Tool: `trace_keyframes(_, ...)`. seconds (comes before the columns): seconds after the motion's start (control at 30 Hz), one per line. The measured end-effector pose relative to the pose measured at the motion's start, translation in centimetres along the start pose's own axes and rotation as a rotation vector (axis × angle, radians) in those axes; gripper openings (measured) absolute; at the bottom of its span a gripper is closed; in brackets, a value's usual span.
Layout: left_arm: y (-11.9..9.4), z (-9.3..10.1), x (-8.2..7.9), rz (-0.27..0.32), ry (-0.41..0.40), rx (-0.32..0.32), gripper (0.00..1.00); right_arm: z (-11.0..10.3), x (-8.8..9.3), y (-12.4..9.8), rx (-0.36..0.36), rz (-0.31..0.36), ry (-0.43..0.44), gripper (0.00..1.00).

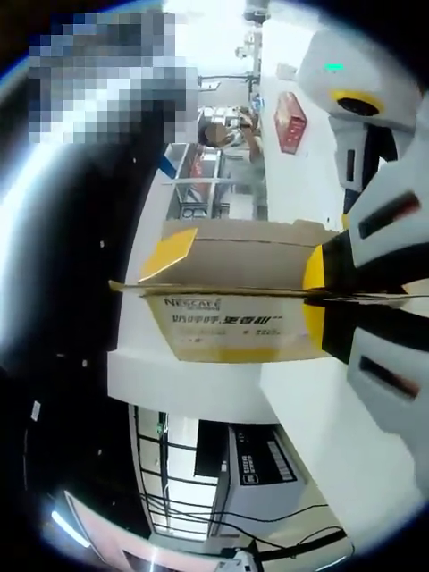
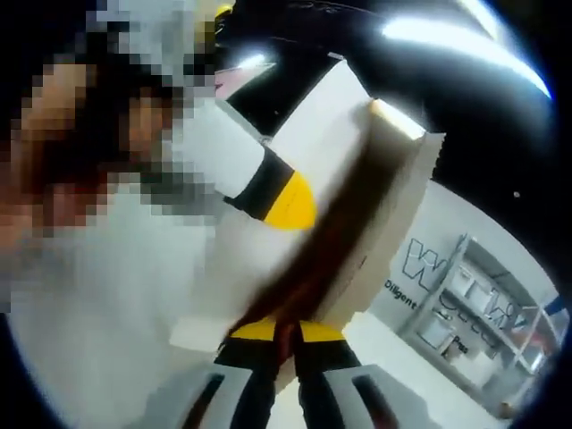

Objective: Tear open the coffee pouch, take out the coffee, and pour the coffee from the pouch into the cup

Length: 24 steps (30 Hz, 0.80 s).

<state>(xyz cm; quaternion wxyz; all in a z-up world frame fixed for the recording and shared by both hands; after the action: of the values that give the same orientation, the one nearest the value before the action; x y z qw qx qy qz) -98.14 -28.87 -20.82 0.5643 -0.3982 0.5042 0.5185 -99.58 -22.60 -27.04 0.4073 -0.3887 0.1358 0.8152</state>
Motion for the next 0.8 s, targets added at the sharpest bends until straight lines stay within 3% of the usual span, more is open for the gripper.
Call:
trace_keyframes(0.47, 0.2, 0.6, 0.1, -0.003, 0.010, 0.013, 0.05, 0.2, 0.9, 0.1, -0.008, -0.036, 0.029, 0.04)
trace_keyframes(0.8, 0.9, 0.3, 0.2, 0.015, 0.040, 0.004, 0.04, 0.6, 0.5, -1.7, -0.028, 0.007, 0.166, 0.02)
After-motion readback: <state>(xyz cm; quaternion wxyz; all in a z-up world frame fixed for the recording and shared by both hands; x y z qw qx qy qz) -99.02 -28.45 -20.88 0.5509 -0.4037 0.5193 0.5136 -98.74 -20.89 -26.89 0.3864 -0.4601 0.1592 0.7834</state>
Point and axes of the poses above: the point that each gripper's makers call its tool centre point, and the gripper's own axes: y roughly forward along the fingers, z roughly to its right, x roughly out of its underside, the point moved 3 cm from there along -y, roughly backward along the fingers, and after that the axes turned 5 degrees about -y, right-handed, at the moved point
